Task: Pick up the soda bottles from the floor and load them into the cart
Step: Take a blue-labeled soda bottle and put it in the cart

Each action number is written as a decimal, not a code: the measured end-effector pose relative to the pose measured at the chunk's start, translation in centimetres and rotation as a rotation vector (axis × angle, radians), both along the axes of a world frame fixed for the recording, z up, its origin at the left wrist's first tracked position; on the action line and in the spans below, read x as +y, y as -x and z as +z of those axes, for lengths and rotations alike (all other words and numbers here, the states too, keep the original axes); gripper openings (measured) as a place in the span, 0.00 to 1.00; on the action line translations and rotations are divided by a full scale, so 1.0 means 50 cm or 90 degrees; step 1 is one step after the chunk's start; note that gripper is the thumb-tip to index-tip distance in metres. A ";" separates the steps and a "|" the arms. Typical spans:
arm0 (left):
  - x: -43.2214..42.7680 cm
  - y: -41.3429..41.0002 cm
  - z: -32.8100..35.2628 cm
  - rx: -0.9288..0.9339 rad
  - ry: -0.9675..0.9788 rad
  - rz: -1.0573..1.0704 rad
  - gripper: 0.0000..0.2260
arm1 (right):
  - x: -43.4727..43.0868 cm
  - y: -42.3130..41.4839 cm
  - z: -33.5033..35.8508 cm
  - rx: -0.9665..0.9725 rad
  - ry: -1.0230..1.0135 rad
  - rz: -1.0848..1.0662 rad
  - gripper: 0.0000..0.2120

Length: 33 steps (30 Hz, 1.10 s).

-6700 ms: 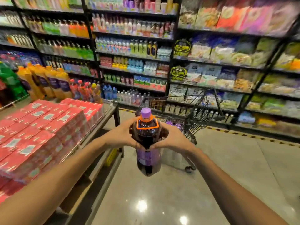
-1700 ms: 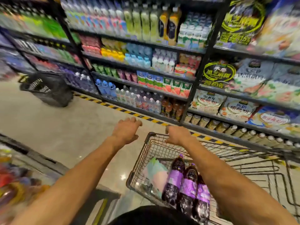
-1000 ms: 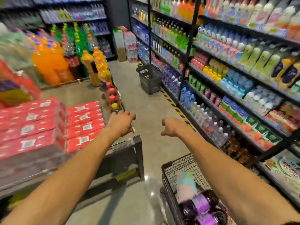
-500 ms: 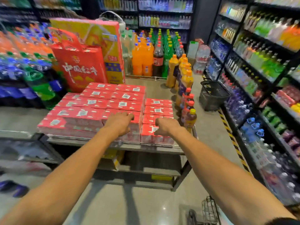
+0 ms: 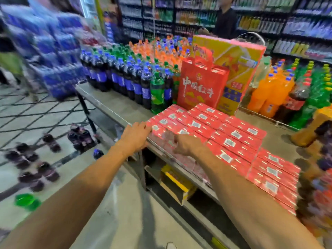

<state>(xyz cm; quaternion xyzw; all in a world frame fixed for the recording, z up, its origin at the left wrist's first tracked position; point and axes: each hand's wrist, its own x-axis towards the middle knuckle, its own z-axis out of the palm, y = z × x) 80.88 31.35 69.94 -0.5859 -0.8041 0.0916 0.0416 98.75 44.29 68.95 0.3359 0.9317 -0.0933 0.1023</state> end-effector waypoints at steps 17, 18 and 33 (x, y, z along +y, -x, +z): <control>-0.201 0.355 -0.054 -0.065 0.037 0.458 0.23 | -0.016 0.547 -0.082 -0.027 0.101 0.351 0.25; -0.210 0.373 -0.058 -0.069 0.039 0.467 0.24 | -0.017 0.574 -0.080 -0.036 0.102 0.364 0.21; -0.274 0.771 -0.093 -0.106 0.023 0.502 0.22 | -0.049 0.952 -0.067 -0.015 0.009 0.384 0.19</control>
